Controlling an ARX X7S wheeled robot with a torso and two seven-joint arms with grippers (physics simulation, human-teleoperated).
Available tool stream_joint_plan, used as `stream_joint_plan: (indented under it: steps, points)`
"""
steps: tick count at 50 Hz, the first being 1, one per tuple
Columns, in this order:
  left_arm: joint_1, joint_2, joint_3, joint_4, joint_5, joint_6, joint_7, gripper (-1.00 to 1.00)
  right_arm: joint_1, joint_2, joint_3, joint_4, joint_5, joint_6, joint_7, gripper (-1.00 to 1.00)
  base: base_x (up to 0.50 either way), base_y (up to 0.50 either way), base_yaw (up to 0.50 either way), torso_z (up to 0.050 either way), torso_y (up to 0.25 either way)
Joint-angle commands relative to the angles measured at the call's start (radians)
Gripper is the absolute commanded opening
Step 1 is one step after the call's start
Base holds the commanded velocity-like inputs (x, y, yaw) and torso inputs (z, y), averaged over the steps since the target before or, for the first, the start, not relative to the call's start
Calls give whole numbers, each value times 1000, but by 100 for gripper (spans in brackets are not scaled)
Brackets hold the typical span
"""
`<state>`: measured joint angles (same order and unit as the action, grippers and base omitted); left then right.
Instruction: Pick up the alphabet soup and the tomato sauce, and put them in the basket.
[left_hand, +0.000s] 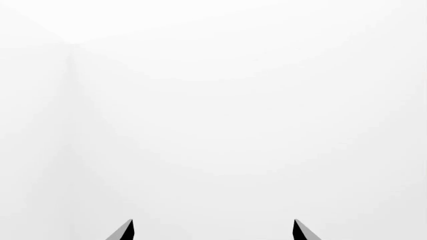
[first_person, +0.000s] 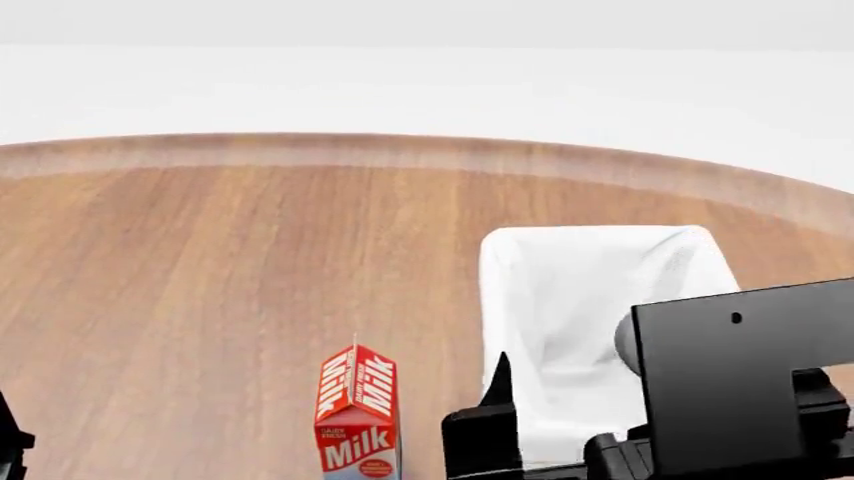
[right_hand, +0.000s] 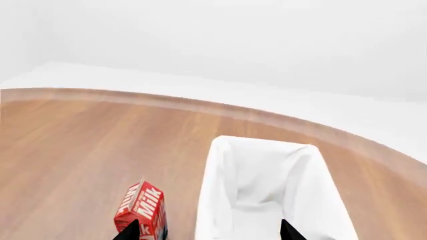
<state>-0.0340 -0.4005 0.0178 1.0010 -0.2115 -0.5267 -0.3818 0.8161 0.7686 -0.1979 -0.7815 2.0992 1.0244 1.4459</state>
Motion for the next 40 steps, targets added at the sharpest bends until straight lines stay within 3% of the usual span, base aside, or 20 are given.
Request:
stream_joint_plan:
  steps: [1, 7, 28, 31, 36, 40]
  points:
    - [12, -12, 1, -1, -10, 11, -14, 100, -104, 133, -151, -109, 93, -83, 98, 100, 0, 0, 0, 0, 0]
    - [16, -18, 9, -4, -8, 19, -23, 100, -303, 156, -115, -152, -21, -97, 36, 100, 0, 0, 0, 0, 0]
    - [27, -35, 20, -4, -12, 27, -45, 100, -713, 150, -19, -247, -223, -138, -54, 100, 0, 0, 0, 0, 0]
    - [23, -38, 22, 0, -16, 22, -49, 100, -831, 130, -5, -236, -344, -110, -123, 100, 0, 0, 0, 0, 0]
    - [19, -41, 33, -5, -14, 23, -54, 100, -820, 152, -41, -256, -273, -102, -46, 100, 0, 0, 0, 0, 0]
    - [19, -46, 32, -1, -19, 20, -59, 100, -871, 136, -36, -244, -329, -83, -74, 100, 0, 0, 0, 0, 0]
